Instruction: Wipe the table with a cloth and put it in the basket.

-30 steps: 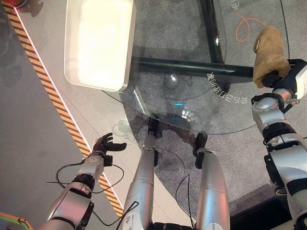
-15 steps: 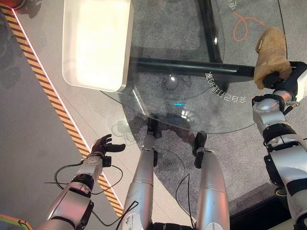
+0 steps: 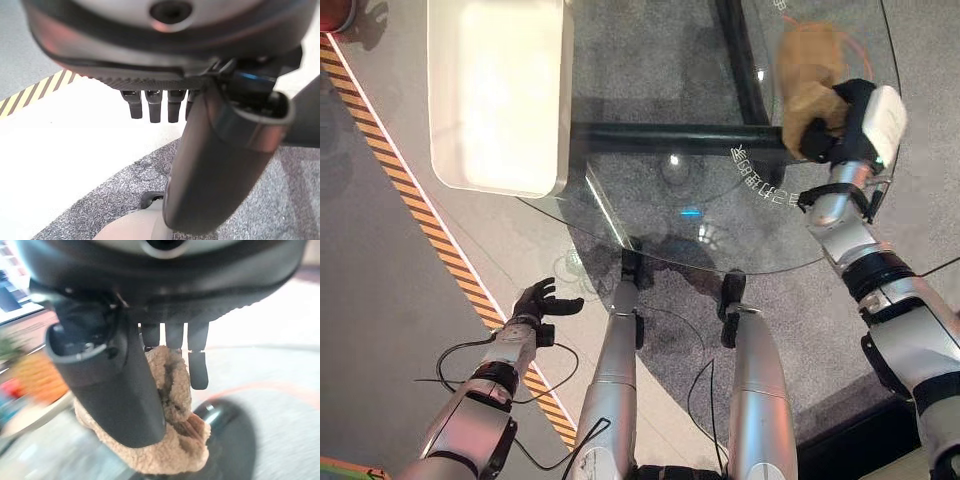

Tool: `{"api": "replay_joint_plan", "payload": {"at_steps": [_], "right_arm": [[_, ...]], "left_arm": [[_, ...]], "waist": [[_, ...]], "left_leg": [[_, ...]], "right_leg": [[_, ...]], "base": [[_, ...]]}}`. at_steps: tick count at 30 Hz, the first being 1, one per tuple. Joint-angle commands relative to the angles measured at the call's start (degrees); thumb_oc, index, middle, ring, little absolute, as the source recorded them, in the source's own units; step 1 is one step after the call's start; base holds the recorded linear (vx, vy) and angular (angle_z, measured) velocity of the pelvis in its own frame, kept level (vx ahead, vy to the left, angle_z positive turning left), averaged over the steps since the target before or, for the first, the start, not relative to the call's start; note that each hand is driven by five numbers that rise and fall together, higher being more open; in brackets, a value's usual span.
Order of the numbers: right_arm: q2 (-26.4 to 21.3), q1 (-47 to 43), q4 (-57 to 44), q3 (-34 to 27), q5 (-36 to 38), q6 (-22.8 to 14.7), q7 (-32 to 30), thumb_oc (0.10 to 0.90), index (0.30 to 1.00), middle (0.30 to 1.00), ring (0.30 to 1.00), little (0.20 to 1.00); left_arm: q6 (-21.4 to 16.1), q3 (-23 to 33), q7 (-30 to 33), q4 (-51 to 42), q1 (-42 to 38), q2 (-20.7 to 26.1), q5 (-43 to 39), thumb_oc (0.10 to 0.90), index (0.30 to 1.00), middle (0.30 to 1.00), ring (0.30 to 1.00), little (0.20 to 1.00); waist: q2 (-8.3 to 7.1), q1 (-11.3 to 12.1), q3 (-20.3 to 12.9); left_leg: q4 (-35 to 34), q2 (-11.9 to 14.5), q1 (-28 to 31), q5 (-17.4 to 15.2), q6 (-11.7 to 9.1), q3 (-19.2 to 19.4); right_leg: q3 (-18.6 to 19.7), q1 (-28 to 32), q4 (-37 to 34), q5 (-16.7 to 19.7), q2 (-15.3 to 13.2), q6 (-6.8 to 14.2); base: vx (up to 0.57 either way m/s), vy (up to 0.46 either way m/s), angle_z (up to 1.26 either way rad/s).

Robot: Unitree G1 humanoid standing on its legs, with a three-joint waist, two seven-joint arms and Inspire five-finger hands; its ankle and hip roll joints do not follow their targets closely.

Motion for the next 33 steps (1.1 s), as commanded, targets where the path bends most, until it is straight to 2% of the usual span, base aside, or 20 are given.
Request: {"api": "replay_joint_plan", "payload": {"at_steps": [1, 9, 16, 20, 27, 33], "right_arm": [[1.2, -6.8, -7.5, 3.5, -5.7, -0.7, 0.7, 0.100, 0.300, 0.300, 0.300, 0.200], [5.3, -6.3, -11.5, 8.1, -9.8, 1.7, 7.8, 0.100, 0.300, 0.300, 0.300, 0.200], [8.5, -3.9, -14.1, 12.3, -14.9, 1.8, 15.4, 0.100, 0.300, 0.300, 0.300, 0.200], [9.4, -2.9, -15.0, 13.5, -15.9, 2.1, 17.1, 0.100, 0.300, 0.300, 0.300, 0.200], [12.0, 0.3, -17.5, 16.0, -18.4, -0.5, 23.5, 0.100, 0.300, 0.300, 0.300, 0.200], [12.7, 2.0, -21.0, 17.2, -18.6, -2.0, 26.5, 0.100, 0.300, 0.300, 0.300, 0.200]], "left_arm": [[-1.2, -0.3, 2.7, 1.9, 1.1, -1.5, -0.1, 0.800, 0.900, 0.900, 0.900, 0.900], [-2.1, -1.1, 2.9, 1.4, 1.9, -3.3, 0.5, 0.800, 0.900, 0.900, 0.900, 0.900], [-2.4, -1.6, 3.2, 1.1, 2.0, -4.6, 0.7, 0.800, 0.900, 0.900, 0.900, 0.900], [-2.5, -1.8, 3.6, 0.9, 2.1, -5.0, 0.7, 0.800, 0.900, 0.900, 0.900, 0.900], [-2.6, -1.4, 3.7, 1.2, 2.0, -5.7, 0.9, 0.800, 0.900, 0.900, 0.900, 0.900], [-2.0, -1.1, 3.6, 1.4, 1.4, -5.3, 0.6, 0.800, 0.900, 0.900, 0.900, 0.900]], "waist": [[0.60, 1.6, -1.1], [1.34, 2.2, -1.1], [1.95, 2.4, -1.1], [2.13, 2.4, -1.1], [2.17, 2.1, -1.1], [1.85, 1.7, -1.1]], "left_leg": [[6.8, -6.3, 2.6, -9.0, 6.9, 6.7], [6.4, -6.8, 3.1, -8.3, 6.7, 7.0], [6.1, -7.2, 3.4, -7.7, 6.5, 7.2], [6.1, -7.2, 3.3, -7.5, 6.4, 7.2], [5.6, -7.2, 3.6, -7.1, 6.2, 7.4], [5.5, -7.1, 3.5, -6.8, 6.0, 7.5]], "right_leg": [[-3.7, 3.2, -14.8, 8.9, 3.4, -0.8], [-4.1, 3.7, -14.9, 8.9, 3.1, -1.2], [-4.2, 3.9, -15.0, 9.0, 2.8, -1.4], [-4.2, 3.7, -14.8, 8.9, 2.7, -1.4], [-4.0, 3.7, -14.8, 9.0, 2.8, -1.4], [-3.7, 3.6, -14.8, 9.2, 2.9, -1.3]], "base": [[0.00, 0.000, 0.00], [0.01, 0.010, 0.03], [0.01, 0.006, 0.03], [0.01, 0.008, -0.07], [0.00, 0.005, -0.02], [0.00, 0.000, 0.01]]}}
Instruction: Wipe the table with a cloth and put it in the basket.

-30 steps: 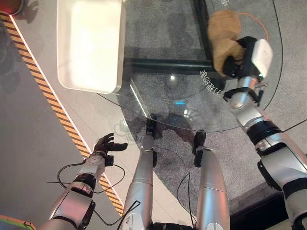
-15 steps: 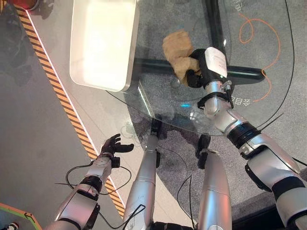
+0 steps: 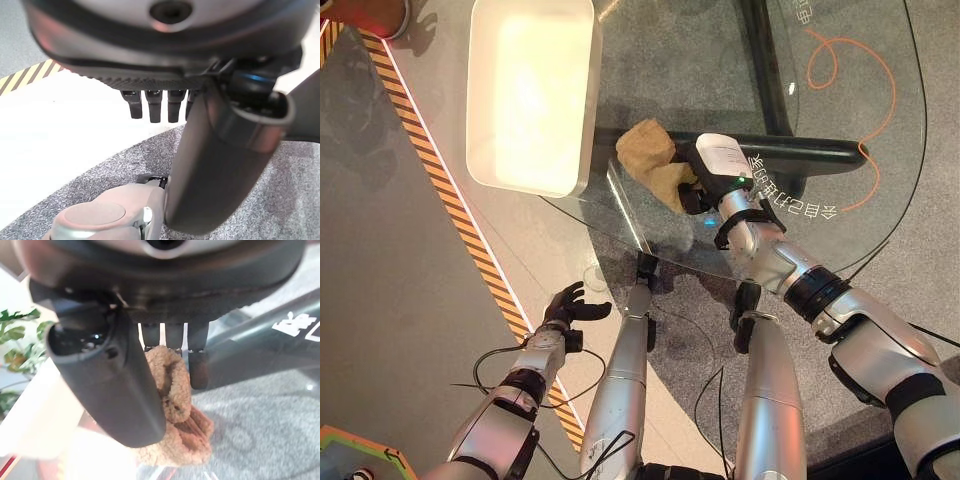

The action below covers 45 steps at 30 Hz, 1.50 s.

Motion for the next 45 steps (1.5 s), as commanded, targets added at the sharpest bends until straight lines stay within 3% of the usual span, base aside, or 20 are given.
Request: {"api": "replay_joint_plan", "payload": {"at_steps": [1, 11, 18, 22, 32, 39, 45], "right_arm": [[6.4, 0.0, -8.0, 2.7, -2.7, -7.3, 1.9, 0.100, 0.300, 0.300, 0.300, 0.200], [6.8, 1.8, -10.2, 3.0, -0.5, -6.7, 2.6, 0.100, 0.300, 0.300, 0.300, 0.200], [6.8, 3.3, -9.9, 0.9, 2.7, -4.7, -3.4, 0.100, 0.300, 0.300, 0.300, 0.200], [6.8, 3.3, -8.0, -1.8, 5.0, -4.6, -8.1, 0.100, 0.300, 0.300, 0.300, 0.200], [5.5, 3.5, -9.2, -11.6, 10.8, -5.1, -18.7, 0.100, 0.300, 0.300, 0.300, 0.200], [3.1, 6.3, -18.7, -15.7, 6.4, -4.4, -21.8, 0.100, 0.300, 0.300, 0.300, 0.200], [0.5, 8.3, -23.8, -18.4, 4.8, -5.3, -22.3, 0.100, 0.300, 0.300, 0.300, 0.200]], "left_arm": [[0.0, -0.1, 1.5, 3.3, -0.1, 1.1, 0.4, 0.800, 0.900, 0.900, 0.900, 0.900], [-0.1, 0.2, 1.1, 3.8, -0.8, 1.5, 0.8, 0.800, 0.900, 0.900, 0.900, 0.900], [-3.0, 1.1, 3.5, 4.0, -1.3, 1.3, -1.5, 0.800, 0.900, 0.900, 0.900, 0.900], [-5.4, 3.6, 6.3, 3.4, -1.8, 1.5, -6.7, 0.800, 0.900, 0.900, 0.900, 0.900], [-15.6, 15.1, 15.4, -1.5, -1.1, 3.3, -20.9, 0.800, 0.900, 0.900, 0.900, 0.900], [-22.1, 21.4, 19.0, -6.1, 0.0, 6.0, -24.4, 0.800, 0.900, 0.900, 0.900, 0.900], [-25.6, 23.0, 19.1, -11.0, -0.8, 7.9, -24.6, 0.800, 0.900, 0.900, 0.900, 0.900]], "waist": [[-0.19, -0.6, -0.7], [-0.75, -0.9, -0.7], [-1.05, -1.3, -0.7], [-1.07, -1.2, -0.7], [-1.50, -0.5, -0.7], [-2.81, -1.4, -0.7], [-3.38, -2.0, -0.7]], "left_leg": [[6.6, -7.5, 1.6, -7.2, 7.2, 7.5], [6.4, -7.3, 1.4, -6.8, 7.0, 7.5], [6.3, -7.0, 1.3, -6.7, 7.0, 7.6], [6.4, -6.9, 1.3, -6.8, 7.0, 7.5], [7.4, -6.8, 0.7, -7.6, 7.5, 6.8], [7.5, -6.2, -0.3, -7.9, 7.8, 6.9], [7.5, -5.9, -0.8, -8.2, 7.9, 7.0]], "right_leg": [[-3.5, 3.7, -17.7, 11.0, 2.8, 0.1], [-3.4, 3.4, -17.7, 11.3, 3.1, 0.3], [-3.2, 3.3, -17.7, 11.6, 3.1, 0.3], [-3.2, 3.2, -17.4, 11.5, 3.0, 0.3], [-3.4, 2.4, -15.7, 10.7, 3.0, 0.4], [-2.7, 1.5, -15.5, 10.6, 3.8, 0.3], [-2.1, 1.0, -15.1, 10.3, 4.3, 0.3]], "base": [[0.00, 0.000, 0.00], [0.00, -0.004, -0.01], [0.00, 0.000, 0.00], [0.00, 0.000, 0.00], [0.00, 0.000, 0.00], [0.00, 0.003, -0.03], [0.00, 0.008, 0.01]]}}
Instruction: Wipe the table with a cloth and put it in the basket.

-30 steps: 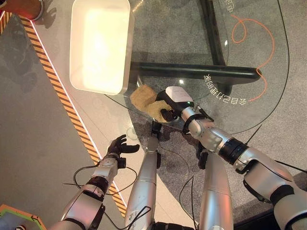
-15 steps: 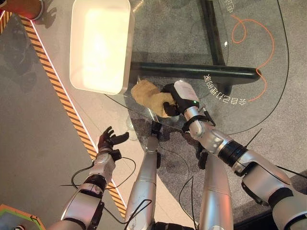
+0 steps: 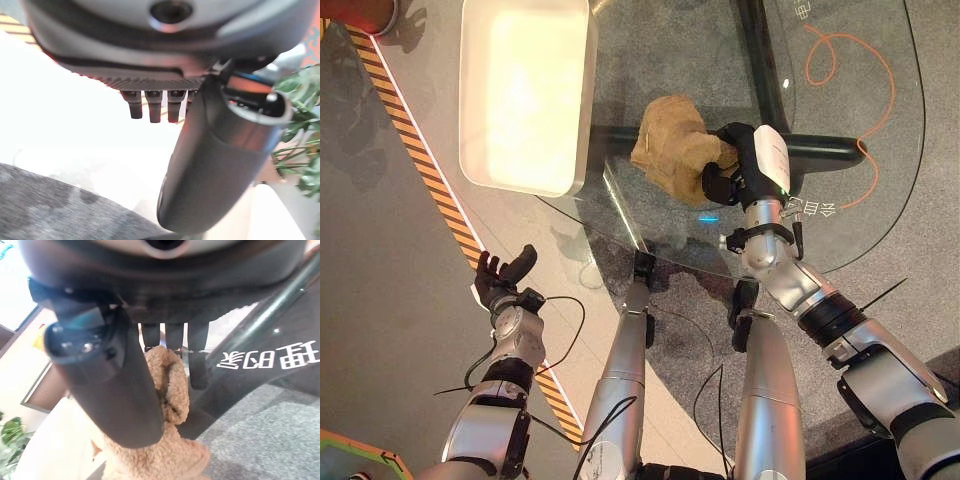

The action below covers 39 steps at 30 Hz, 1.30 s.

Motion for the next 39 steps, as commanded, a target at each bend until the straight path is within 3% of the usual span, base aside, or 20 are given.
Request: {"api": "replay_joint_plan", "payload": {"at_steps": [1, 9, 11, 12, 17, 21, 23, 26, 31, 35, 39], "right_arm": [[1.8, -2.3, -12.9, -4.3, -4.4, -6.6, -4.2, 0.100, 0.300, 0.300, 0.300, 0.200], [1.7, 1.6, -19.3, -9.0, -8.2, -9.5, -5.6, 0.100, 0.300, 0.300, 0.300, 0.200], [1.8, 1.7, -19.5, -9.1, -8.3, -9.6, -5.6, 0.100, 0.300, 0.300, 0.300, 0.200], [2.0, 2.3, -21.3, -10.3, -9.4, -10.2, -5.5, 0.100, 0.300, 0.300, 0.300, 0.200], [2.7, 3.2, -23.7, -12.1, -10.9, -11.3, -5.4, 0.100, 0.300, 0.300, 0.300, 0.200], [3.4, 4.3, -26.2, -14.4, -12.5, -13.3, -4.5, 0.100, 0.300, 0.300, 0.300, 0.200], [3.7, 4.9, -27.6, -15.1, -12.9, -13.8, -4.1, 0.100, 0.300, 0.300, 0.300, 0.200], [3.5, 5.8, -29.9, -16.3, -13.0, -15.0, -3.2, 0.100, 0.300, 0.300, 0.300, 0.200], [3.2, 7.0, -33.5, -17.3, -13.1, -17.1, -2.0, 0.100, 0.300, 0.300, 0.300, 0.200], [2.5, 6.2, -35.1, -16.7, -12.0, -17.8, -1.0, 0.100, 0.300, 0.300, 0.300, 0.200], [2.0, 5.8, -35.3, -16.1, -11.7, -18.3, -0.1, 0.100, 0.300, 0.300, 0.300, 0.200]], "left_arm": [[-8.4, 4.3, 2.5, -3.2, -0.6, 7.3, -1.3, 0.800, 0.900, 0.900, 0.900, 0.900], [-15.6, 5.7, 8.1, -18.4, -1.0, 5.1, 2.9, 0.800, 0.900, 0.900, 0.900, 0.900], [-16.0, 5.6, 8.1, -19.2, -1.0, 4.8, 3.5, 0.800, 0.900, 0.900, 0.900, 0.900], [-16.9, 4.6, 9.3, -25.7, -1.2, 2.3, 7.6, 0.800, 0.900, 0.900, 0.900, 0.900], [-16.4, 3.2, 8.5, -33.8, -1.2, 0.1, 10.7, 0.800, 0.900, 0.900, 0.900, 0.900], [-13.7, 1.7, 0.5, -41.3, 0.0, -1.6, 7.2, 0.800, 0.900, 0.900, 0.900, 0.900], [-10.8, 0.8, -5.5, -43.8, 0.8, -2.2, 3.4, 0.800, 0.900, 0.900, 0.900, 0.900], [-7.3, -0.6, -9.5, -46.6, 2.3, -2.6, 0.5, 0.800, 0.900, 0.900, 0.900, 0.900], [-2.4, -2.2, -14.3, -49.0, 3.5, -2.6, -5.6, 0.800, 0.900, 0.900, 0.900, 0.900], [4.2, -3.7, -19.3, -49.3, 2.4, -1.7, -13.2, 0.800, 0.900, 0.900, 0.900, 0.900], [7.0, -4.9, -20.6, -48.9, 1.4, -1.2, -15.9, 0.800, 0.900, 0.900, 0.900, 0.900]], "waist": [[-3.10, -1.4, -1.0], [-3.86, -1.7, -1.0], [-3.90, -1.7, -1.0], [-4.11, -1.7, -1.0], [-4.20, -1.6, -1.0], [-4.37, -1.7, -1.0], [-4.35, -1.7, -1.0], [-4.22, -2.0, -1.0], [-4.07, -2.4, -1.0], [-4.03, -2.9, -1.0], [-3.77, -3.2, -1.0]], "left_leg": [[3.3, -5.4, 1.7, -6.3, 7.7, 7.1], [3.3, -5.5, 0.9, -6.7, 7.6, 6.8], [3.3, -5.5, 0.9, -6.7, 7.6, 6.9], [2.9, -5.6, 0.9, -6.7, 7.7, 6.8], [2.9, -5.8, 0.9, -6.8, 7.8, 6.8], [2.8, -6.1, 1.0, -6.9, 7.8, 6.7], [2.8, -6.2, 1.0, -6.9, 7.9, 6.8], [2.7, -6.2, 1.3, -7.0, 8.0, 7.0], [2.5, -6.2, 1.7, -7.0, 8.2, 7.4], [2.9, -6.1, 1.8, -7.1, 8.2, 7.8], [3.1, -6.0, 1.9, -7.1, 8.1, 8.0]], "right_leg": [[-2.4, 1.0, -13.8, 9.7, 4.3, -0.4], [-2.1, 0.7, -14.7, 10.0, 4.5, 0.1], [-2.1, 0.8, -14.8, 10.1, 4.5, 0.1], [-2.0, 0.8, -15.2, 10.3, 4.8, 0.2], [-2.1, 1.0, -15.5, 10.5, 4.8, 0.6], [-2.3, 1.4, -16.3, 10.9, 4.7, 0.9], [-2.3, 1.6, -16.6, 11.1, 4.7, 1.0], [-2.3, 1.8, -17.0, 11.4, 4.7, 1.1], [-2.1, 2.3, -17.4, 11.7, 4.7, 1.3], [-1.9, 2.3, -17.3, 11.8, 4.6, 1.6], [-1.9, 2.4, -17.3, 11.9, 4.4, 1.6]], "base": [[0.00, 0.000, 0.00], [-0.01, -0.020, -0.01], [-0.01, -0.017, 0.00], [-0.02, -0.042, -0.01], [-0.01, -0.015, 0.00], [-0.01, -0.019, 0.00], [0.00, 0.000, 0.00], [0.00, 0.000, 0.00], [0.00, 0.000, 0.00], [0.00, 0.000, 0.00], [0.00, 0.000, 0.00]]}}
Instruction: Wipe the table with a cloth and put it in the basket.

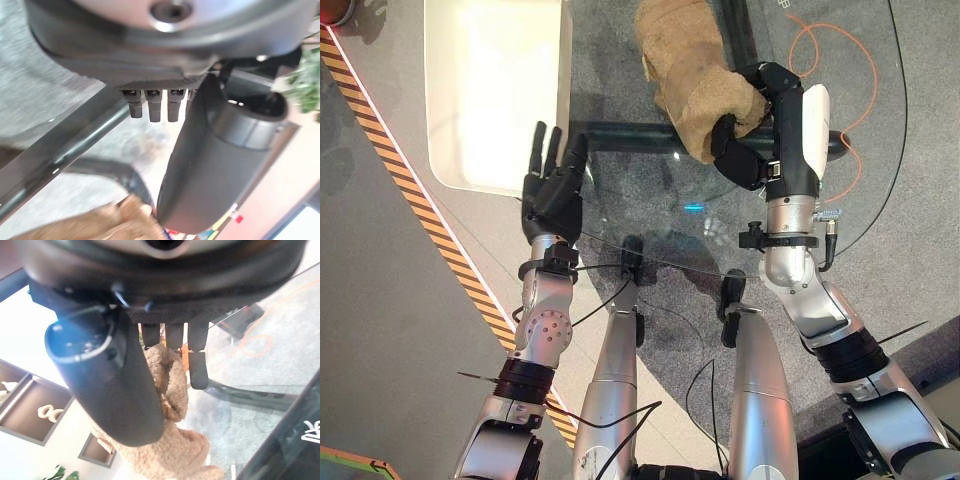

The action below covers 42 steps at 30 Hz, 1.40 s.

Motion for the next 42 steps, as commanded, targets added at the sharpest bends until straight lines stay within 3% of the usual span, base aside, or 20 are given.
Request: {"api": "replay_joint_plan", "payload": {"at_steps": [1, 11, 28, 37, 42], "right_arm": [[0.7, -6.7, -12.3, -1.3, -2.7, -10.1, -0.2, 0.100, 0.300, 0.300, 0.300, 0.200], [0.8, -9.1, -11.4, 2.6, -1.7, -9.5, 2.3, 0.100, 0.300, 0.300, 0.300, 0.200], [0.5, -10.8, -10.0, 7.8, -2.2, -7.9, 8.0, 0.100, 0.300, 0.300, 0.300, 0.200], [0.0, -11.1, -9.7, 8.8, -2.0, -7.5, 8.9, 0.100, 0.300, 0.300, 0.300, 0.200], [-0.4, -10.5, -9.3, 8.9, -3.2, -7.3, 10.1, 0.100, 0.300, 0.300, 0.300, 0.200]], "left_arm": [[-0.4, 0.8, -4.1, -5.3, -3.8, 3.6, -3.1, 0.800, 0.900, 0.900, 0.900, 0.900], [-0.3, -1.3, -6.7, -5.4, -7.9, 2.4, -9.3, 0.800, 0.900, 0.900, 0.900, 0.900], [-0.4, -3.4, -10.8, -5.7, -10.0, 0.8, -10.9, 0.800, 0.900, 0.900, 0.900, 0.900], [-1.4, -3.5, -11.2, -5.6, -10.5, 0.9, -10.5, 0.800, 0.900, 0.900, 0.900, 0.900], [-4.6, -2.6, -11.6, -6.4, -10.1, 0.7, -11.0, 0.800, 0.900, 0.900, 0.900, 0.900]], "waist": [[-1.67, -0.8, -1.3], [-1.92, -1.0, -1.3], [-2.21, -0.9, -1.3], [-2.34, -0.8, -1.3], [-2.37, -0.7, -1.3]], "left_leg": [[3.4, -6.4, 3.1, -7.2, 8.0, 8.1], [3.7, -6.3, 3.1, -7.2, 7.7, 8.2], [3.4, -6.4, 3.7, -7.3, 7.4, 8.2], [3.5, -6.4, 3.7, -7.3, 7.3, 8.1], [3.4, -6.5, 3.7, -7.4, 7.4, 8.0]], "right_leg": [[-1.7, 2.9, -15.8, 11.5, 3.9, 1.3], [-1.9, 3.2, -15.7, 11.2, 3.6, 1.3], [-2.5, 4.0, -16.0, 10.6, 3.4, 1.0], [-2.6, 3.8, -15.9, 10.6, 3.2, 1.1], [-2.7, 3.7, -15.8, 10.6, 3.3, 1.1]], "base": [[0.00, 0.000, 0.00], [0.00, 0.000, 0.00], [0.00, -0.008, 0.00], [0.00, 0.000, 0.00], [0.00, 0.000, 0.00]]}}
